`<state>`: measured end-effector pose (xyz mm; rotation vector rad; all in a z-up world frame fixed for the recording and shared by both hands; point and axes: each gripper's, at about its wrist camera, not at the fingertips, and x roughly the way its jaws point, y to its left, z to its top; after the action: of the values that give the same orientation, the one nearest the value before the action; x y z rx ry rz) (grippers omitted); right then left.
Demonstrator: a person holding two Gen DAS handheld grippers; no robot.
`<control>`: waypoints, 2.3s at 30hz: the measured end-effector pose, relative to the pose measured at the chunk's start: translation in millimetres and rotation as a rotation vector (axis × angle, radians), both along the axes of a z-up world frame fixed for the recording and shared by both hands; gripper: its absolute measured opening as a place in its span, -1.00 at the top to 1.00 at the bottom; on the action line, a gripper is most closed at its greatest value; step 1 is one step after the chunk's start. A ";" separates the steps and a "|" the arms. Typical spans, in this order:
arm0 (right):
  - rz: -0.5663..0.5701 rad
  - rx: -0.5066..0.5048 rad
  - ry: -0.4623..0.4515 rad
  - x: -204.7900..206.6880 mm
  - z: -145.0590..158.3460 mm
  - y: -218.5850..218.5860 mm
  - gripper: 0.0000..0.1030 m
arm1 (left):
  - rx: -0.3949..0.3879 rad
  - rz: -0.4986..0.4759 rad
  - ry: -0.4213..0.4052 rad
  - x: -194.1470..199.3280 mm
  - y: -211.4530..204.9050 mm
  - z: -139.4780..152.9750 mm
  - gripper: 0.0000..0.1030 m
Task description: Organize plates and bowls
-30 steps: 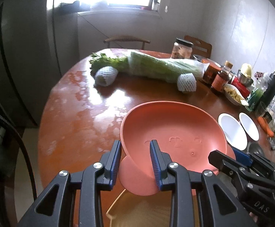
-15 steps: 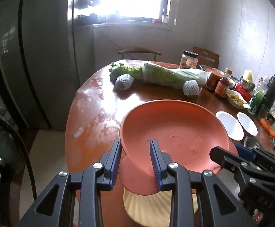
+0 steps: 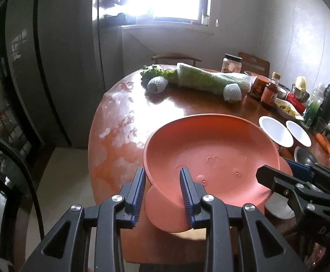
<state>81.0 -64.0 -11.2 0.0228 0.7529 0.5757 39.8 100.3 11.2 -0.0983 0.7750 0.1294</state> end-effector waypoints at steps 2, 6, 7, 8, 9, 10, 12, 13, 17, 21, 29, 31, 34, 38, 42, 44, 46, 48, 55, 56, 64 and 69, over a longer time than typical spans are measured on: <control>0.012 0.001 0.011 -1.0 -3.2 0.3 0.13 | 0.006 0.003 0.005 -3.7 -0.2 -2.7 0.39; 0.030 -0.017 0.029 -2.5 -11.6 1.6 0.13 | 0.017 0.017 0.017 -11.9 -2.5 -8.6 0.38; 0.034 -0.020 0.034 -2.9 -13.8 1.9 0.13 | 0.017 0.020 0.019 -13.6 -2.9 -10.0 0.38; 0.037 -0.023 0.036 -3.2 -15.1 1.7 0.13 | 0.015 0.021 0.022 -15.1 -3.0 -11.2 0.38; 0.038 -0.026 0.037 -3.2 -16.2 1.6 0.13 | 0.016 0.020 0.027 -16.2 -3.4 -12.5 0.38; 0.040 -0.029 0.043 -3.3 -17.9 1.5 0.13 | 0.017 0.019 0.032 -17.5 -4.1 -14.0 0.38; 0.045 -0.029 0.046 -3.9 -19.5 0.2 0.13 | 0.013 0.015 0.039 -18.7 -4.3 -16.7 0.38; 0.046 -0.029 0.048 -4.1 -19.9 -0.6 0.13 | 0.010 0.015 0.042 -18.9 -3.8 -18.0 0.38; 0.051 -0.031 0.061 -1.3 -24.1 -1.5 0.13 | 0.007 0.011 0.064 -18.9 -5.2 -26.4 0.38; 0.051 -0.041 0.066 0.8 -28.1 -0.9 0.13 | 0.001 0.011 0.084 -17.8 -6.4 -34.9 0.38; 0.049 -0.060 0.084 7.5 -37.1 0.4 0.13 | -0.009 0.005 0.105 -18.2 -7.7 -42.7 0.38; 0.048 -0.064 0.087 9.2 -39.0 0.8 0.13 | -0.012 0.005 0.109 -18.0 -7.8 -43.9 0.38; 0.046 -0.069 0.090 11.5 -41.0 1.8 0.13 | -0.016 0.004 0.117 -16.8 -6.7 -46.5 0.38; 0.038 -0.087 0.091 14.4 -45.0 3.4 0.13 | -0.011 -0.001 0.124 -15.1 -8.5 -48.2 0.38; 0.034 -0.097 0.091 17.5 -47.6 4.5 0.13 | -0.010 -0.001 0.129 -15.6 -9.2 -49.4 0.38; 0.036 -0.099 0.092 18.9 -48.4 5.4 0.13 | -0.011 0.002 0.133 -15.0 -8.9 -49.8 0.38; 0.039 -0.104 0.095 20.8 -50.2 7.0 0.13 | -0.009 0.005 0.133 -15.7 -8.6 -49.4 0.38; 0.040 -0.108 0.100 21.9 -52.3 8.3 0.13 | -0.008 0.008 0.136 -14.5 -8.2 -49.6 0.37; 0.046 -0.118 0.103 24.1 -56.7 11.7 0.13 | 0.006 0.020 0.147 -13.9 -9.5 -50.5 0.31; 0.045 -0.117 0.104 24.5 -57.0 12.0 0.13 | 0.003 0.023 0.146 -14.0 -9.1 -50.4 0.29; 0.044 -0.121 0.110 25.2 -59.6 12.8 0.14 | -0.010 0.048 0.141 -14.9 -1.1 -50.6 0.06; 0.034 -0.125 0.108 25.7 -60.7 11.9 0.14 | -0.044 0.038 0.160 -8.7 0.1 -57.1 0.02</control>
<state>106.7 -52.1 -72.0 -0.0750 0.8943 0.5624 31.1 100.3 -45.9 -0.1454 0.9361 0.1579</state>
